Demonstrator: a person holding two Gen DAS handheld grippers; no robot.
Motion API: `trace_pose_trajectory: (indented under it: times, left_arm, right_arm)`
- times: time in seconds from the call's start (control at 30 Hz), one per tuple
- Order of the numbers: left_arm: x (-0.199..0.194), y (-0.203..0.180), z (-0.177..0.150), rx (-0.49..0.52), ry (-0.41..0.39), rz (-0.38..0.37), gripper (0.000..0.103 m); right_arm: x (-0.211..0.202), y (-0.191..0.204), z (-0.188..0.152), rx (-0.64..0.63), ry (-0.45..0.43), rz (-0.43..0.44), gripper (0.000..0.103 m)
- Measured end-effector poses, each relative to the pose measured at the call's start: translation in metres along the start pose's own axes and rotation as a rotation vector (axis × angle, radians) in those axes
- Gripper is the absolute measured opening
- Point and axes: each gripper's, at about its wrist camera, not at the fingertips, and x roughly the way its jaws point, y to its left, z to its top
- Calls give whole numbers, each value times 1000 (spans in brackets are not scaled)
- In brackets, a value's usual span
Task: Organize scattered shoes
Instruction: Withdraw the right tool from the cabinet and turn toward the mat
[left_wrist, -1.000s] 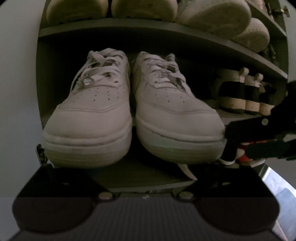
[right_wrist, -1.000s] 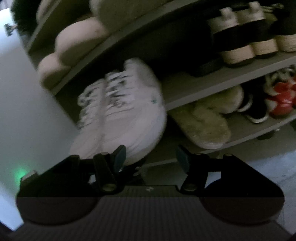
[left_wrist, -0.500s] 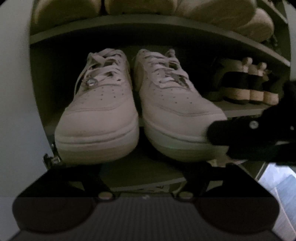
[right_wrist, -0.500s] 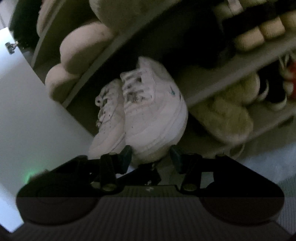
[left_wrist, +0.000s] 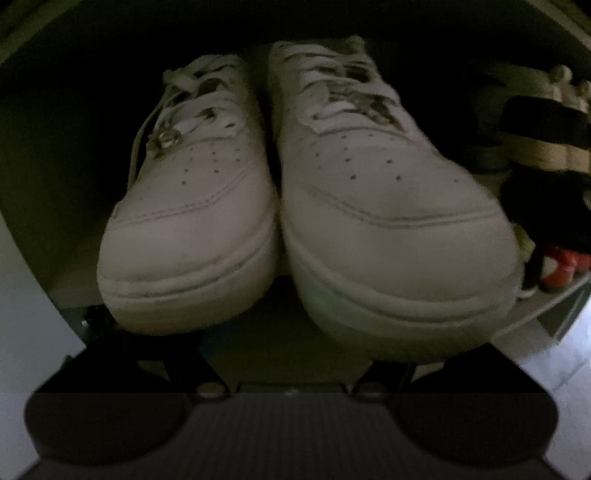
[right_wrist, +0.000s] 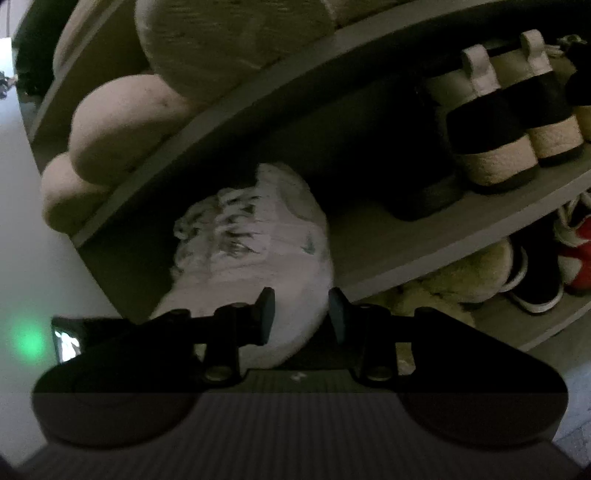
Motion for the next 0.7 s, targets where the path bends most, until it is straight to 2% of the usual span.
trace_pose_trajectory:
  times: [0.03,0.07,0.13,0.23,0.33,0.4,0.5,0.57,0.7]
  left_arm:
    - [-2,-4,-5,4,-17,1,91]
    - [-5,-8,-11,9,-33,2,96]
    - [-7,-16,-22,41,-39,-6,97]
    - [-8,-29,-50,76,7,-59,97]
    - [-14,-43,-89,114,49,-123,97]
    - [-17,-51,-111,163,71,-167,98]
    - [-18,-62,-138,259,143,-226,98]
    - [-19,-65,-149,287,172,-252,98]
    - [-35,-71,-181,317,216,-319,98]
  right_arm:
    - [-9,-3,-5,-11,-17,-1,36]
    - [-27,-10,-15,-37,-48,-2,36]
    - [-49,-17,-30,-85,-84,-7,36]
    - [-83,-36,-59,-121,-136,-63,36]
    - [-134,-72,-115,-112,-174,-207,36]
    - [-160,-91,-147,-102,-169,-346,37]
    - [-205,-123,-190,-58,-122,-527,37]
    - [-231,-143,-209,-28,-81,-626,37]
    - [-304,-203,-247,89,-1,-956,37]
